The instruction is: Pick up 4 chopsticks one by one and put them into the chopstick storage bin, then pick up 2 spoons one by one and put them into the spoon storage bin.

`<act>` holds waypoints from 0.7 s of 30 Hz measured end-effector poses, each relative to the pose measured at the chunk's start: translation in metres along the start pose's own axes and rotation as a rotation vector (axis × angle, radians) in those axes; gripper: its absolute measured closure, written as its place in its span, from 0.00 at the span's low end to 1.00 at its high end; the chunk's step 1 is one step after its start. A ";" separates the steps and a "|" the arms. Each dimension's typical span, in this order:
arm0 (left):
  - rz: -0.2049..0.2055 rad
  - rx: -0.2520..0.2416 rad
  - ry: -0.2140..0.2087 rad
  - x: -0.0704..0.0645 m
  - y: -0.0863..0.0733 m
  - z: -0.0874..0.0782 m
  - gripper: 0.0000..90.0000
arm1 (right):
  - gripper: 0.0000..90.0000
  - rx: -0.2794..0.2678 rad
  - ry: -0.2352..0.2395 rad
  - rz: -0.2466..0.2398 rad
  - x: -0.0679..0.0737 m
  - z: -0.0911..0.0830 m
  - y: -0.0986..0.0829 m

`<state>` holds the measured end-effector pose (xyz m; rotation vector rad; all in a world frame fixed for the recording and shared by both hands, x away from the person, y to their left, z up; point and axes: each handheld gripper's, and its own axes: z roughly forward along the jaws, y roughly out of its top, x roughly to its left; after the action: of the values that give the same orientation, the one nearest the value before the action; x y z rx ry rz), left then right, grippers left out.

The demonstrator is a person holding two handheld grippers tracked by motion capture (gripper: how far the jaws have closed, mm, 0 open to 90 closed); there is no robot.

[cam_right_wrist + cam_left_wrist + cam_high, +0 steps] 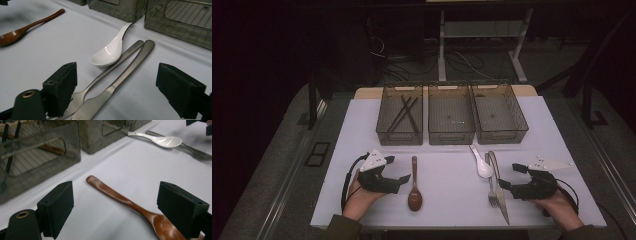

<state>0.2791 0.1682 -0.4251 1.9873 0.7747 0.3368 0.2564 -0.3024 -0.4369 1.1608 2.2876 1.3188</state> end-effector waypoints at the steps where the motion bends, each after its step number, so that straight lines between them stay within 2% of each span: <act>1: -0.005 0.002 -0.004 0.000 -0.001 0.000 0.14 | 0.19 0.000 0.005 0.002 0.000 0.000 0.000; 3: 0.001 0.010 -0.006 -0.001 -0.004 -0.001 0.14 | 0.22 0.002 0.011 0.005 0.000 -0.001 0.001; 6: -0.012 0.007 -0.008 -0.002 -0.007 -0.001 0.14 | 0.25 0.004 0.039 0.016 -0.002 -0.002 0.004; 10: -0.019 0.017 -0.014 -0.002 -0.011 -0.001 0.14 | 0.30 0.020 0.043 0.033 -0.003 0.000 0.007; 16: -0.030 0.020 -0.015 -0.002 -0.013 -0.001 0.12 | 0.51 0.036 0.069 0.041 -0.005 0.006 0.016; 21: -0.027 0.030 -0.013 -0.001 -0.014 -0.001 0.09 | 0.70 0.057 0.069 0.031 -0.007 0.017 0.025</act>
<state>0.2726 0.1730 -0.4369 2.0034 0.8018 0.2972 0.2831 -0.2905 -0.4269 1.1917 2.3793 1.3327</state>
